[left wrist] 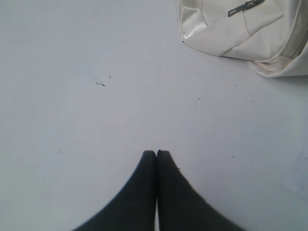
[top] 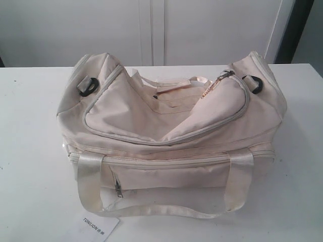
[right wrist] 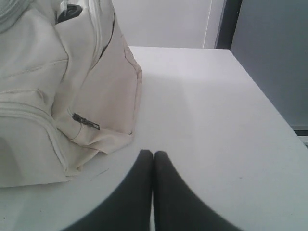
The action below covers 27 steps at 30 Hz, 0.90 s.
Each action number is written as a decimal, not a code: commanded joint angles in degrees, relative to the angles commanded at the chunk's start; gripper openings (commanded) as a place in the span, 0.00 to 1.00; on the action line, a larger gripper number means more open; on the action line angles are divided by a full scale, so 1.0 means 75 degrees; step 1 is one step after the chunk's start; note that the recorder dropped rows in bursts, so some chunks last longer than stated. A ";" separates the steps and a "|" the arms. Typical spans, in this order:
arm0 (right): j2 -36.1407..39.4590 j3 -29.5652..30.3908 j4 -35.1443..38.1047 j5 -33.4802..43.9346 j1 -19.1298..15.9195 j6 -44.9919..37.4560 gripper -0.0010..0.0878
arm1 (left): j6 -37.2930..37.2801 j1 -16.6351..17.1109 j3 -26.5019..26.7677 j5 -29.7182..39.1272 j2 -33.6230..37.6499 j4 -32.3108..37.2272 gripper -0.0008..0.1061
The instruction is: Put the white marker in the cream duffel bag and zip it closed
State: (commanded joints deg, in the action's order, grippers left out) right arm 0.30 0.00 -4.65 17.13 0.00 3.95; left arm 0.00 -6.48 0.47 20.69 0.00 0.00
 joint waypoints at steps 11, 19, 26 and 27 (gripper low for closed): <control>-0.0040 0.0000 0.0000 0.0000 0.0000 0.0000 0.01 | 0.0000 0.0000 0.0000 0.0000 0.0000 0.0000 0.01; -0.0040 0.0000 0.0000 0.0014 0.0000 0.0000 0.01 | 0.0000 0.0000 0.0000 0.0000 0.0000 0.0000 0.01; -0.0040 0.0000 0.0000 0.0091 0.0000 0.0000 0.01 | 0.0000 0.0000 0.0000 0.0000 0.0000 0.0000 0.01; -0.0040 0.0000 0.0000 0.0091 0.0000 0.0000 0.01 | 0.0000 0.0000 0.0000 0.0000 0.0000 0.0000 0.01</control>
